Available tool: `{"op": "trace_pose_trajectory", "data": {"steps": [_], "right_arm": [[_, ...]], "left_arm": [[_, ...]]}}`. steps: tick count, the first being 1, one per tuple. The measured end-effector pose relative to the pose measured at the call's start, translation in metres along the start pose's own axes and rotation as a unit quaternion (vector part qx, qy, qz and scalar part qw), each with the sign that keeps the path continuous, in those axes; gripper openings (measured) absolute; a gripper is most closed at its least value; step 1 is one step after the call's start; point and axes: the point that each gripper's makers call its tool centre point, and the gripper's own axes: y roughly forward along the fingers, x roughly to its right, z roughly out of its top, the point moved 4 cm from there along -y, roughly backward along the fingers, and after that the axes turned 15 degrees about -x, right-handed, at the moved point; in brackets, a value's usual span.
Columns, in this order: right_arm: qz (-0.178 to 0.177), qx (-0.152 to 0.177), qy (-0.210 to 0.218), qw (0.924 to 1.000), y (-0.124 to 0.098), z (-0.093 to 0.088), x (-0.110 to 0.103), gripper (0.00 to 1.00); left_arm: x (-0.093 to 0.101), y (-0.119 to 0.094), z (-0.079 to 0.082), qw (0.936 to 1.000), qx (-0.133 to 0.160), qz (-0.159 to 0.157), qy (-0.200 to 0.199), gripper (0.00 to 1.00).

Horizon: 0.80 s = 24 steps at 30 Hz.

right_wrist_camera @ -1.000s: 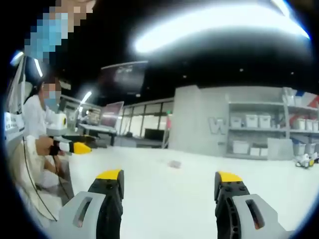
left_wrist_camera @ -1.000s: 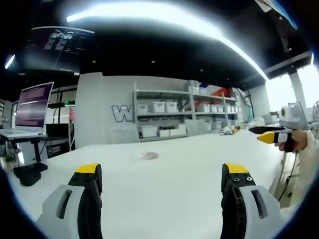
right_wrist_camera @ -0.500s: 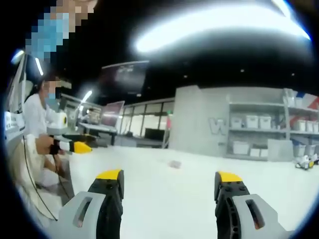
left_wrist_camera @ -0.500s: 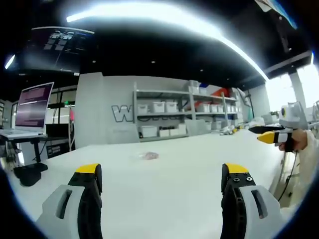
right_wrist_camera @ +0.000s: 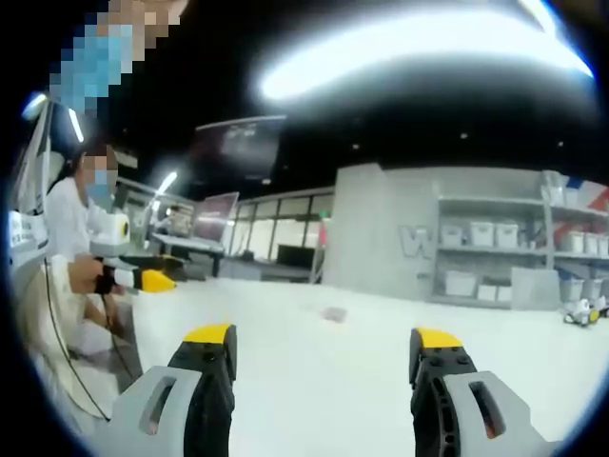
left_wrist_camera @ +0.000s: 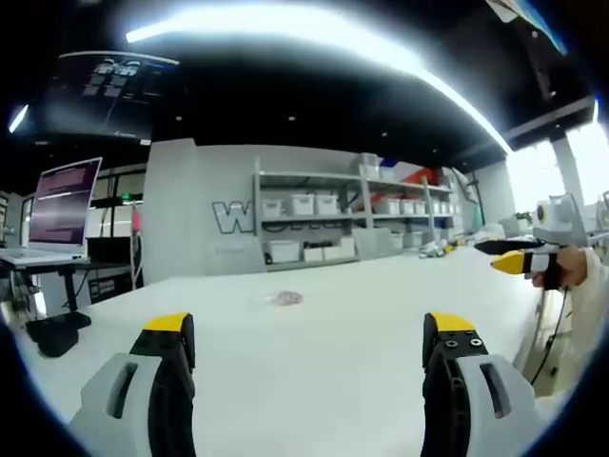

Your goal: Open the resealable bag by pulling the two sides of the seal apart until the entire bag opening is separated and visibly accessible.

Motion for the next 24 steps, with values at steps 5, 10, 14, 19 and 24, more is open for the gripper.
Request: {"op": "trace_pose_trajectory", "data": {"steps": [5,10,14,19,24], "right_arm": [[0.000,-0.002,0.000,1.0000,0.0002,-0.0010,0.0000,0.75],[0.001,-0.005,-0.002,1.0000,0.0005,-0.0021,-0.0005,0.75],[0.003,-0.006,-0.005,1.0000,0.0004,-0.0021,-0.0013,0.75],[0.001,-0.013,-0.007,0.9999,0.0001,-0.0045,0.0004,0.75],[0.002,-0.013,-0.006,0.9999,-0.0001,-0.0045,0.0008,0.75]], "left_arm": [[-0.0004,0.0002,0.0007,1.0000,0.000,0.000,0.001,0.98],[-0.0011,0.0003,0.0002,1.0000,-0.001,0.001,0.001,0.98],[-0.0028,0.0003,-0.0013,1.0000,-0.002,0.004,0.001,0.98],[-0.0037,0.0015,-0.0043,0.9999,-0.009,0.005,0.003,0.98],[-0.0025,0.0017,-0.0074,0.9998,-0.016,0.005,0.007,0.98]]}}
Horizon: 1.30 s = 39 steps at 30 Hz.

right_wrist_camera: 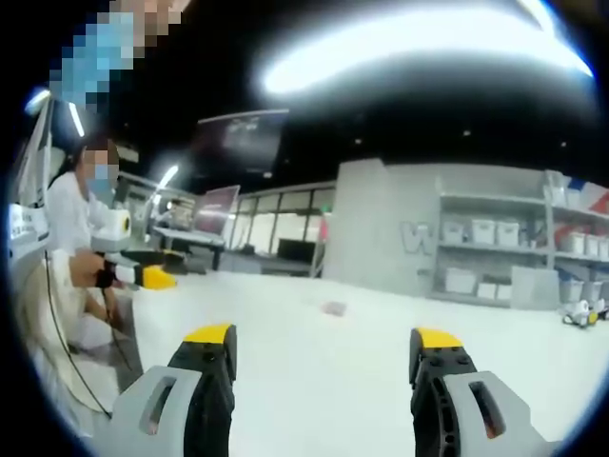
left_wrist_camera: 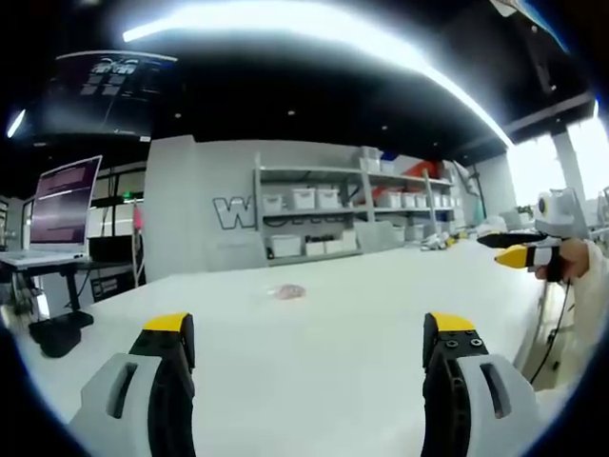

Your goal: Open the resealable bag by pulling the two sides of the seal apart until the entire bag opening is separated and visibly accessible.

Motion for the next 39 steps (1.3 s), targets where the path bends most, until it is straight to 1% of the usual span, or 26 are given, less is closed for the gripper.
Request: {"op": "trace_pose_trajectory", "data": {"steps": [5,23,30,39], "right_arm": [[0.003,-0.003,-0.004,1.0000,0.0014,-0.0004,-0.0024,0.75],[0.001,-0.010,-0.014,0.9998,0.0023,-0.0018,-0.0045,0.75],[-0.003,-0.015,-0.029,0.9995,0.0029,-0.0021,-0.0059,0.75],[-0.002,-0.019,-0.029,0.9994,0.0042,-0.0042,-0.0050,0.75]], "left_arm": [[0.0002,0.0008,-0.0008,1.0000,-0.003,0.001,0.007,0.98],[0.0003,-0.0008,-0.0024,1.0000,-0.004,-0.001,0.005,0.98],[0.0002,-0.0016,-0.0016,1.0000,-0.002,0.000,0.006,0.98],[-0.0003,-0.0011,-0.0017,1.0000,-0.003,0.000,0.006,0.98]]}}
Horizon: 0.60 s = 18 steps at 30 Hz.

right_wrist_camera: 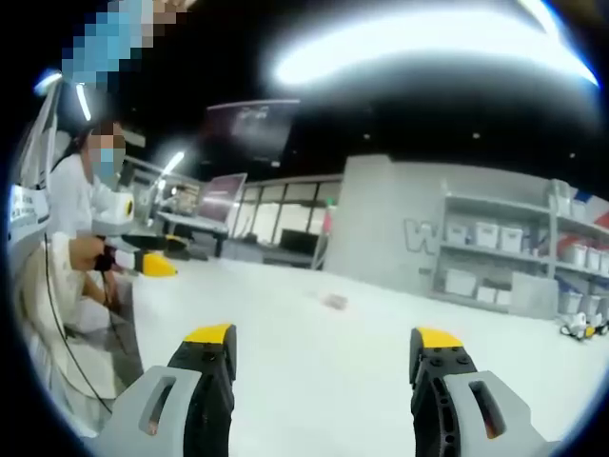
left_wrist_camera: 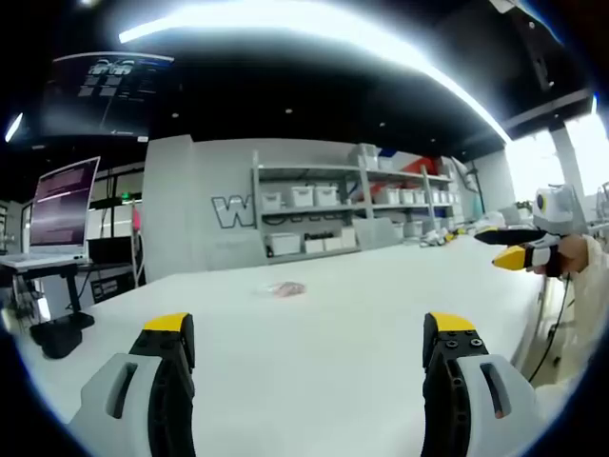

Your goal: Open the resealable bag by pulling the two sides of the seal apart until the entire bag opening is separated and visibly accessible.

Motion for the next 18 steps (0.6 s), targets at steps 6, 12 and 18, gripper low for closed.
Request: {"op": "trace_pose_trajectory", "data": {"steps": [6,12,18], "right_arm": [[0.000,0.001,-0.002,1.0000,0.0003,0.0009,0.0003,0.75],[-0.003,0.000,-0.003,1.0000,-0.0001,0.0013,0.0016,0.75],[-0.004,0.002,-0.003,1.0000,0.0027,0.0031,0.0027,0.75]], "left_arm": [[-0.0002,0.0000,0.0004,1.0000,0.001,0.000,0.000,0.98],[0.0005,0.0008,0.0005,1.0000,0.001,-0.002,0.000,0.98],[-0.0008,-0.0003,0.0023,1.0000,0.004,-0.002,0.000,0.98]]}}
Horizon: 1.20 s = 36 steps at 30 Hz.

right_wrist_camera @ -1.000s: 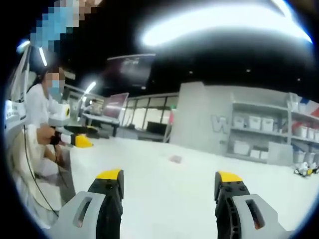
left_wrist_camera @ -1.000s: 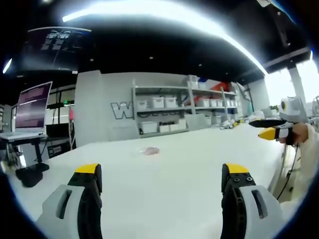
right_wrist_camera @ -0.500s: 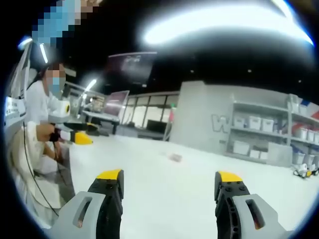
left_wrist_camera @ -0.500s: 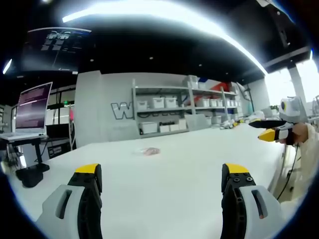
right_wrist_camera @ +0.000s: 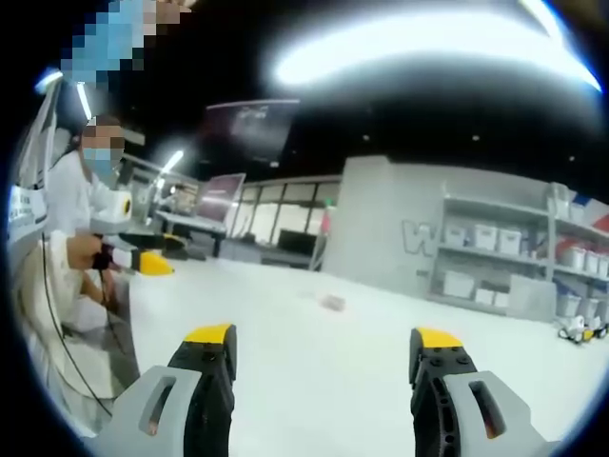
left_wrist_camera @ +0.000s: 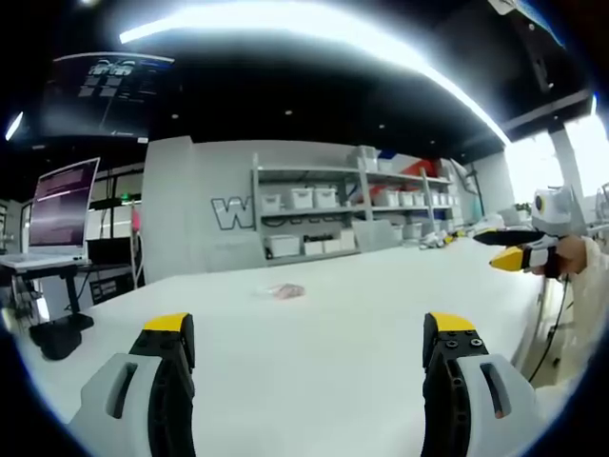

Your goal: Open the resealable bag by pulling the two sides of the seal apart until the entire bag opening is separated and visibly accessible.

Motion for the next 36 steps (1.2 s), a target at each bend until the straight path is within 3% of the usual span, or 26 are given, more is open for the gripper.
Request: {"op": "trace_pose_trajectory", "data": {"steps": [22,36], "right_arm": [[0.015,-0.020,-0.031,0.9992,0.015,0.001,-0.002,0.74],[0.006,-0.020,-0.052,0.9985,0.022,0.006,-0.002,0.73]], "left_arm": [[-0.003,-0.001,-0.002,1.0000,-0.003,0.003,0.002,0.98],[-0.004,-0.001,-0.004,1.0000,-0.005,0.003,0.002,0.98]]}}
